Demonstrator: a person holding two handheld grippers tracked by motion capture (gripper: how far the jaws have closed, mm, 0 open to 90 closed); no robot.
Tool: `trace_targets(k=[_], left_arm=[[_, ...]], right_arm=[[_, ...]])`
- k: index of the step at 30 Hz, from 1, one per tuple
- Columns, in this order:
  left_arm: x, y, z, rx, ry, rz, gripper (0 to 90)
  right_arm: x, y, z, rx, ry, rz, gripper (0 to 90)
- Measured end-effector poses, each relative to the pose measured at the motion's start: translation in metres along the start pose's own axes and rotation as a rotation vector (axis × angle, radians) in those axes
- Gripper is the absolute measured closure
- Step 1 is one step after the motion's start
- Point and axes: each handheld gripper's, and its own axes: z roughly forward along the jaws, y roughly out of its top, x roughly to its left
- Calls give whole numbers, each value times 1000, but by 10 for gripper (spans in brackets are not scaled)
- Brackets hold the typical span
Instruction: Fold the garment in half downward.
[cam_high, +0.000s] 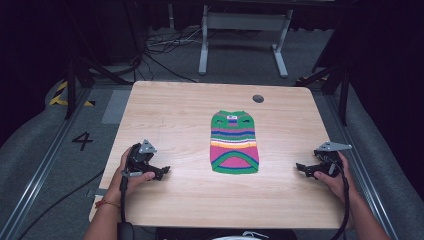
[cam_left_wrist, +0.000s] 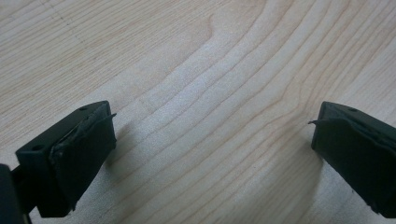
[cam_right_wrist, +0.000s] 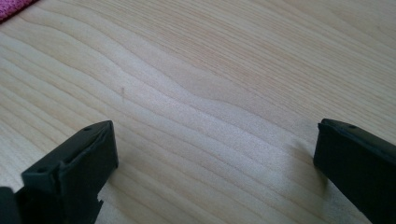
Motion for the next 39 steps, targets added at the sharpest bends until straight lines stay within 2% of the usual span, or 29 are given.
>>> trace_targets(k=[10,12,20,22,25,27,30,33,36,37,39], left_arm=[[0,-1,0,-2,9,-3,1],[-1,-1,0,-5,8,-15,3],[3,-1,-2,-1,35,-27,5],[3,0,-2,-4,32,-34,26],[5,0,-3,-14,31,-28,63],[6,-1,-3,-19,31,-43,91],[7,-1,-4,-29,38,-34,124],[6,0,-5,-24,26,-34,158],[2,1,-6,-36,17,-5,223],[2,3,-7,-38,24,12,226],[-1,7,-7,-44,6,6,219]], right_arm=[[1,0,0,5,-9,10,0],[1,0,0,7,-10,11,0],[0,0,-1,1,-7,3,5],[-1,0,-1,2,-3,3,34],[-3,1,-4,-14,2,5,161],[-3,3,-5,-9,14,-1,203],[-1,7,-5,-12,30,-13,219],[5,12,-5,-9,32,-53,236],[9,19,-5,-12,48,-57,239],[11,23,-5,-18,48,-69,241],[13,27,-6,-33,55,-74,248]])
